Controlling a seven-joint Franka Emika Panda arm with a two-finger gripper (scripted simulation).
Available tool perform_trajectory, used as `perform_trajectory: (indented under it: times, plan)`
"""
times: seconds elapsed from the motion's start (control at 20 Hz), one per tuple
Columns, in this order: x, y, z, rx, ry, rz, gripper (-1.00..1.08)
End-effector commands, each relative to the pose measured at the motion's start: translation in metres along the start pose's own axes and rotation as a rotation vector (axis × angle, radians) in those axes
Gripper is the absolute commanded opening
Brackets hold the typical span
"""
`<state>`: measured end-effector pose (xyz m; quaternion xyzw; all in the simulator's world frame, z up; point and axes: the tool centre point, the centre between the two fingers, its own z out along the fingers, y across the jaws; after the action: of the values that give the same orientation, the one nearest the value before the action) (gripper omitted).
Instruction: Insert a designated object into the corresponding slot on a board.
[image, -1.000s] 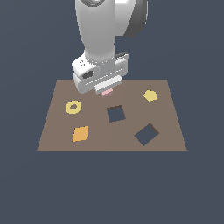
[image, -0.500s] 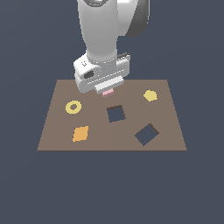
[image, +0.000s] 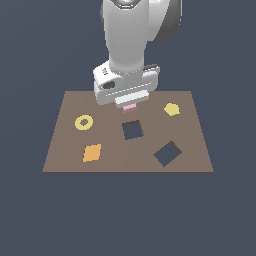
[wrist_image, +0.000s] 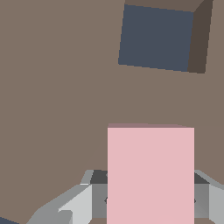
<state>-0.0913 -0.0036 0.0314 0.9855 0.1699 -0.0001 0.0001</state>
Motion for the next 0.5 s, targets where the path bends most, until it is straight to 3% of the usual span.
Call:
perform_trajectory:
  times: [0.0, 0.45]
  plan:
    - [0.006, -0.008, -0.001, 0.0, 0.001, 0.05, -1.0]
    - [0.04, -0.04, -0.002, 0.0, 0.001, 0.299, -1.0]
